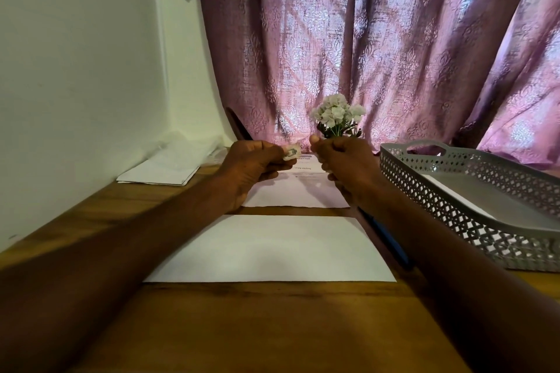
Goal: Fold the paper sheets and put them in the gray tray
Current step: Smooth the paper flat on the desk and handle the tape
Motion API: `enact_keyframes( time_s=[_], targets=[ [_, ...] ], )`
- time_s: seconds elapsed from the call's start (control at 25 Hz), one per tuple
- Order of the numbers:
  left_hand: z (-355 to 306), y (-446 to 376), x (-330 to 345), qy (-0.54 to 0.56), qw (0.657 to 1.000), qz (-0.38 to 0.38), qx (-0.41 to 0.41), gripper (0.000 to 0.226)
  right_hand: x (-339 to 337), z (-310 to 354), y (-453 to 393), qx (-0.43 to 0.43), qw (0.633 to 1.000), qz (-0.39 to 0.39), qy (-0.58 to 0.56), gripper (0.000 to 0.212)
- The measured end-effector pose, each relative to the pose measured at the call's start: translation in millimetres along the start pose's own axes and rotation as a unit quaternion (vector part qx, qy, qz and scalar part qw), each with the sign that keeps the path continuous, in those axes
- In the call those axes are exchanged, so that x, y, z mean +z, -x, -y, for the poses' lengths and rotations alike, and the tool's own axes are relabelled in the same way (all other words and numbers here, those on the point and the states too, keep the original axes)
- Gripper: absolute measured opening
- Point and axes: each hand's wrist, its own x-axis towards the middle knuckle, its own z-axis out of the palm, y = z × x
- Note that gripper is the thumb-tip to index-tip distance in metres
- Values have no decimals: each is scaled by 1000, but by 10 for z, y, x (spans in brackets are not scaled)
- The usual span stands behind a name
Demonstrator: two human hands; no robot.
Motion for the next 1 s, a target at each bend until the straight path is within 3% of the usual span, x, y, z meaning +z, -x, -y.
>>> enact_keyframes(
  time_s=[0.12, 0.24, 1.0],
  targets=[
    [13, -30, -11, -12, 1000, 4, 20, 28, 51, 24, 11, 16, 997, 59, -44, 23],
    [30, -39, 13, -27, 999, 22, 24, 27, 66, 18, 6, 18, 996, 46, -77, 5],
    [-25, -21, -13, 61, 997, 45, -19, 28, 31, -1, -46, 47, 992, -22, -113, 30]
  ],
)
